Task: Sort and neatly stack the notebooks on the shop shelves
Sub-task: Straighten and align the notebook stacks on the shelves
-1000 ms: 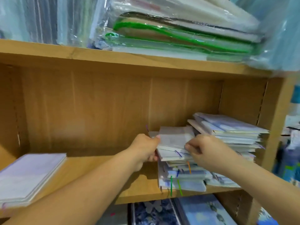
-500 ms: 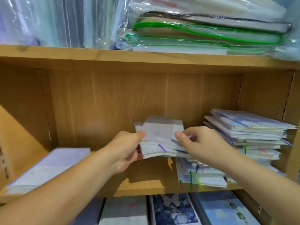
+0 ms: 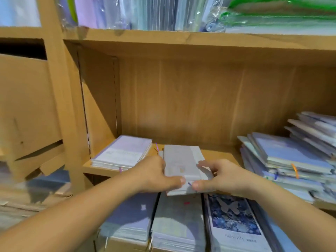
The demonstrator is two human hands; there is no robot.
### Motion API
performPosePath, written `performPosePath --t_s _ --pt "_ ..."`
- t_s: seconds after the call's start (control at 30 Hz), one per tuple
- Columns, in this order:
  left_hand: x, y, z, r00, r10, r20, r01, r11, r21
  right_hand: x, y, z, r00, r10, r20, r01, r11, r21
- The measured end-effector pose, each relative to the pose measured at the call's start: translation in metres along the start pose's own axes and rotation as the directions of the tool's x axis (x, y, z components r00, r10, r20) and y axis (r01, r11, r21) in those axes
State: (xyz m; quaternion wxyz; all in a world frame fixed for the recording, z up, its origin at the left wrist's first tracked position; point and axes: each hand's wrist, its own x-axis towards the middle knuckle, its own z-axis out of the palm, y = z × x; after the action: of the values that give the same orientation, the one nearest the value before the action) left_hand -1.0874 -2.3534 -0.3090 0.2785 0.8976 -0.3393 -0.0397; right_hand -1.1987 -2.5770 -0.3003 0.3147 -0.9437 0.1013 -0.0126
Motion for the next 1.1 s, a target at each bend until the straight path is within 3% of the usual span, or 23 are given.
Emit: performPosePath --t_s 0.1,0.2,0.27,0.37,0.53,0.7,0.8,0.87,0.93,1.03,1.1 --pt "-0.009 -0.005 0.011 0.998 0.066 0.007 -0.067 0.992 0.105 -0.001 0.0 0.0 0.997 -0.056 0.057 0.061 0.994 -0.095" --pt "-0.01 -0.011 0.018 0.986 0.136 -0.097 -0.112 0.968 0.225 0.001 0.002 0.008 0.996 -0.072 -0.044 0.065 0.987 -0.147" --pt "-0.009 -0.016 0.015 0.982 0.154 -0.107 -0.12 0.955 0.27 0.004 0.001 0.014 0.991 -0.054 -0.123 0.046 0.997 -0.062" --pt "-0.007 -0.028 0.004 0.987 0.112 -0.113 -0.079 0.961 0.265 0.013 -0.008 0.026 0.983 -0.042 -0.18 0.036 0.999 -0.038" --pt "0.003 -0.046 -0.008 0.993 0.061 -0.099 -0.037 0.973 0.228 0.025 -0.021 0.042 0.974 -0.085 -0.211 0.048 0.984 -0.174" --pt "0.003 -0.051 -0.021 0.991 0.041 -0.127 -0.002 0.955 0.298 0.028 -0.017 0.033 0.97 -0.013 -0.241 -0.042 0.974 -0.221" --pt "0.003 -0.048 -0.039 0.973 0.16 -0.168 -0.077 0.906 0.417 0.034 -0.016 0.026 0.976 0.068 -0.207 -0.112 0.971 -0.209" --pt "0.005 -0.044 -0.042 0.959 0.254 -0.127 -0.142 0.817 0.559 0.037 -0.017 0.025 0.978 0.089 -0.19 -0.123 0.977 -0.177" --pt "0.009 -0.043 -0.038 0.973 0.226 -0.055 -0.141 0.762 0.633 0.038 -0.018 0.027 0.981 0.083 -0.177 -0.121 0.969 -0.217" --pt "0.016 -0.049 -0.034 0.992 0.124 0.035 -0.123 0.827 0.548 0.038 -0.021 0.025 0.986 0.093 -0.139 -0.126 0.96 -0.25" --pt "0.019 -0.054 -0.036 0.988 0.139 0.071 -0.156 0.862 0.483 0.039 -0.021 0.027 0.993 0.064 -0.101 -0.088 0.963 -0.253"
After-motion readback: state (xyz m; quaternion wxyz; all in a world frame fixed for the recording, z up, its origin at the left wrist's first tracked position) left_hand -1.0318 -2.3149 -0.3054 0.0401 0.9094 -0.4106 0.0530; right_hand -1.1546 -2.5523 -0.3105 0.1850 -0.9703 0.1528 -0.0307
